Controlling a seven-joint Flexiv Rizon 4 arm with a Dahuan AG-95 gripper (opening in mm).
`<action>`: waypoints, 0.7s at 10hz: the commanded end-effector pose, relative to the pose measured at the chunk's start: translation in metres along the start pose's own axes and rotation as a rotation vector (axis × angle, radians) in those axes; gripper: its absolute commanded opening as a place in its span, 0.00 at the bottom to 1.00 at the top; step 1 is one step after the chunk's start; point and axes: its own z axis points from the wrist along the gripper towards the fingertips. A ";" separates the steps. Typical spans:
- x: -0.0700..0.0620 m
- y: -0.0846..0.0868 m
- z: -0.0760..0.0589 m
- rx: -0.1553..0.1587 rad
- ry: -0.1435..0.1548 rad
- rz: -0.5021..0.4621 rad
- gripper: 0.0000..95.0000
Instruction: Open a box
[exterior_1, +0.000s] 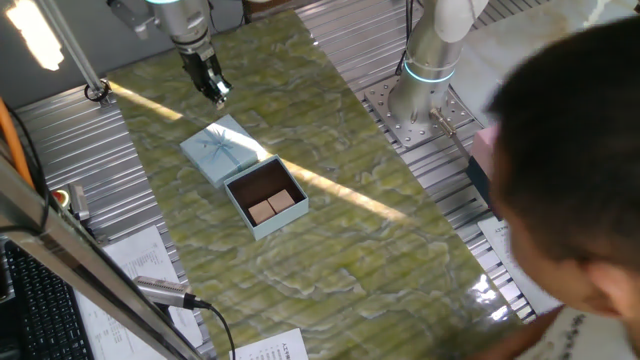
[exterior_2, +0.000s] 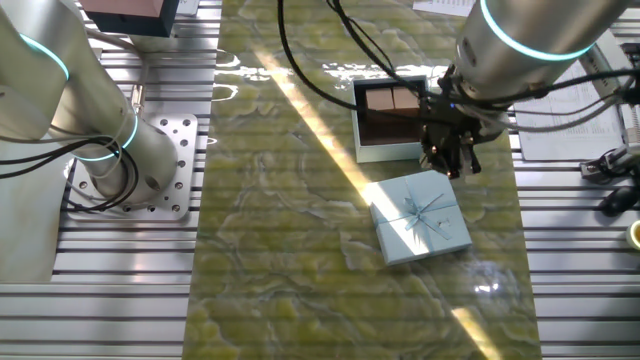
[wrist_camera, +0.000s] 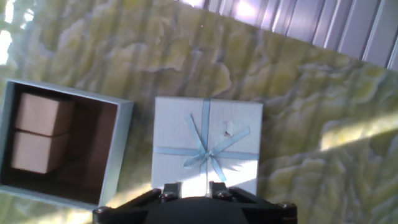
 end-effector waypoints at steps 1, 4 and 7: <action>0.001 0.001 -0.002 0.003 0.003 -0.001 0.00; 0.001 0.002 -0.004 0.006 0.000 -0.008 0.00; 0.000 0.003 -0.003 0.007 -0.010 0.027 0.00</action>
